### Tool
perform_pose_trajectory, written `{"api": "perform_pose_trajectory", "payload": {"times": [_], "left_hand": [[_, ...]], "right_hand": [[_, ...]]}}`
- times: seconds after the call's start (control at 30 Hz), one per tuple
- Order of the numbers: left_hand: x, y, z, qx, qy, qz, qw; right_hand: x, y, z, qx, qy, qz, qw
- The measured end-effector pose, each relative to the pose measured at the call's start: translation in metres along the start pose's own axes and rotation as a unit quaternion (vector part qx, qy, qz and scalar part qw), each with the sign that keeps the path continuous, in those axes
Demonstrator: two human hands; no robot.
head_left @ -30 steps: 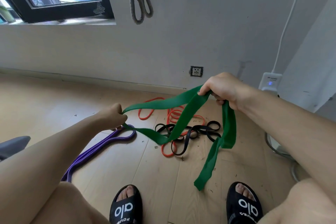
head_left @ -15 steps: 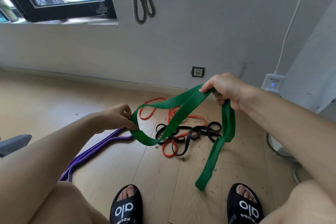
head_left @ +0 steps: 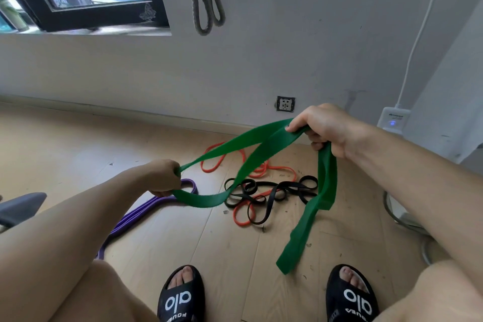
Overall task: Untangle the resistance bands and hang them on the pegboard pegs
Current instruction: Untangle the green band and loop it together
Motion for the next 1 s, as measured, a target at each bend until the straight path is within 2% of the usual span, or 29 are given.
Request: {"api": "perform_pose_trajectory", "payload": {"times": [0.1, 0.17, 0.27, 0.33, 0.5, 0.7, 1.0], "left_hand": [[-0.002, -0.004, 0.005, -0.024, -0.011, 0.067, 0.997], [0.000, -0.006, 0.001, -0.062, -0.035, 0.080, 0.994], [0.018, -0.006, -0.030, 0.031, -0.133, 0.087, 0.987], [0.037, -0.005, -0.059, 0.107, -0.216, 0.089, 0.966], [0.066, -0.013, -0.113, 0.185, -0.374, 0.064, 0.907], [0.060, -0.010, -0.127, 0.204, -0.394, -0.047, 0.895], [0.062, 0.011, -0.117, 0.123, -0.423, -0.071, 0.895]], "right_hand": [[0.001, -0.001, 0.002, 0.004, 0.008, 0.037, 0.999], [0.003, -0.007, 0.002, 0.024, 0.020, 0.087, 0.996], [0.009, -0.021, 0.003, 0.067, 0.053, 0.152, 0.985], [0.012, -0.029, 0.004, 0.082, 0.072, 0.174, 0.979], [0.011, -0.032, 0.006, 0.072, 0.084, 0.150, 0.982], [0.010, -0.027, 0.007, 0.051, 0.083, 0.168, 0.981], [0.004, -0.027, 0.001, 0.122, 0.126, 0.148, 0.973]]}}
Point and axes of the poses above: each hand's wrist, its own x-axis away from the middle knuckle, its own y-axis out of the back of the hand, z = x × y, the point moved 2 cm from there along -x, towards the middle knuckle, and after that the axes turned 2 degrees about -z, right-handed, at the moved point
